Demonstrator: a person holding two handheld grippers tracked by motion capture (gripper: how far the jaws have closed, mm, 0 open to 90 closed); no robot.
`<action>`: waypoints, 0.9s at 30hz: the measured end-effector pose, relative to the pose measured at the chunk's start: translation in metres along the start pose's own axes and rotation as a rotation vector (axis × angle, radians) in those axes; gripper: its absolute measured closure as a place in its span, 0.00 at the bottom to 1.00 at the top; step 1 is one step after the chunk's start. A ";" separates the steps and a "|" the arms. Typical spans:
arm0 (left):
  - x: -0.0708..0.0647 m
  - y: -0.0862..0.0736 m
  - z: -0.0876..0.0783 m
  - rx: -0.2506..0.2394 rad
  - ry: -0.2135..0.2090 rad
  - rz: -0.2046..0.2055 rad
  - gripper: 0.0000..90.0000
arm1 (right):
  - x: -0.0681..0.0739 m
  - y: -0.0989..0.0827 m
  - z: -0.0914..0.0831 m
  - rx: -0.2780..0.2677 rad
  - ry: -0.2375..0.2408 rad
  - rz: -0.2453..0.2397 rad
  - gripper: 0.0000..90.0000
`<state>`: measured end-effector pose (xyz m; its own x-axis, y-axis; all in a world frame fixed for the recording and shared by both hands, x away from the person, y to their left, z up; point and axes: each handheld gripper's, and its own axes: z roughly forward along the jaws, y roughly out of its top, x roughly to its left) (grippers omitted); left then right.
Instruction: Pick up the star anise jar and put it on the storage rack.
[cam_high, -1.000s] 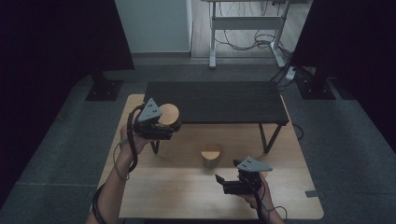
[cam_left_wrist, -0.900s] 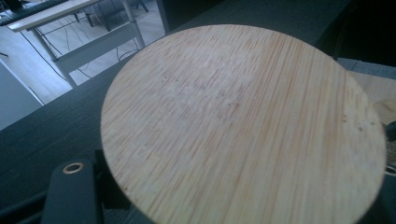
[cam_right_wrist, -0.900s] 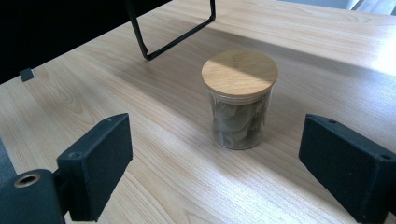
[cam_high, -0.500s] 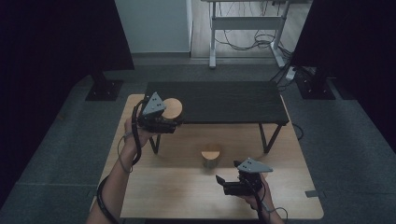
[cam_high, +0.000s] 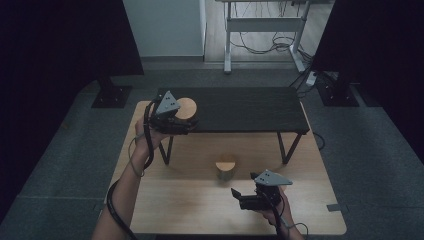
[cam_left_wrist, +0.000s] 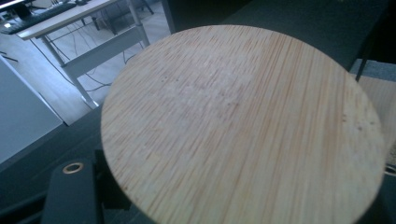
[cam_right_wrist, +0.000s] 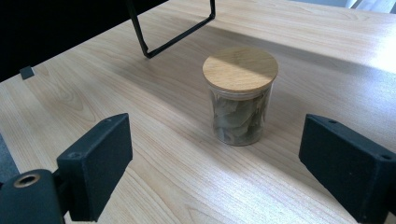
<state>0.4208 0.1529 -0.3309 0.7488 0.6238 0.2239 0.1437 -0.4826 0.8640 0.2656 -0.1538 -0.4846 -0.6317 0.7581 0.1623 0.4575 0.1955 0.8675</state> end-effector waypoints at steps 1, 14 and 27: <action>0.000 0.001 0.001 0.000 0.004 0.002 0.29 | 0.000 0.000 0.000 0.000 -0.001 0.000 0.10; 0.008 0.001 0.020 -0.004 0.045 -0.023 0.29 | 0.000 0.000 -0.003 -0.005 -0.006 -0.001 0.10; 0.014 -0.002 0.022 0.055 0.083 -0.087 0.23 | 0.002 0.000 -0.002 0.000 -0.003 -0.009 0.10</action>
<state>0.4452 0.1493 -0.3394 0.6762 0.7125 0.1874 0.2429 -0.4558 0.8563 0.2632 -0.1532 -0.4834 -0.6341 0.7579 0.1533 0.4516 0.2021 0.8690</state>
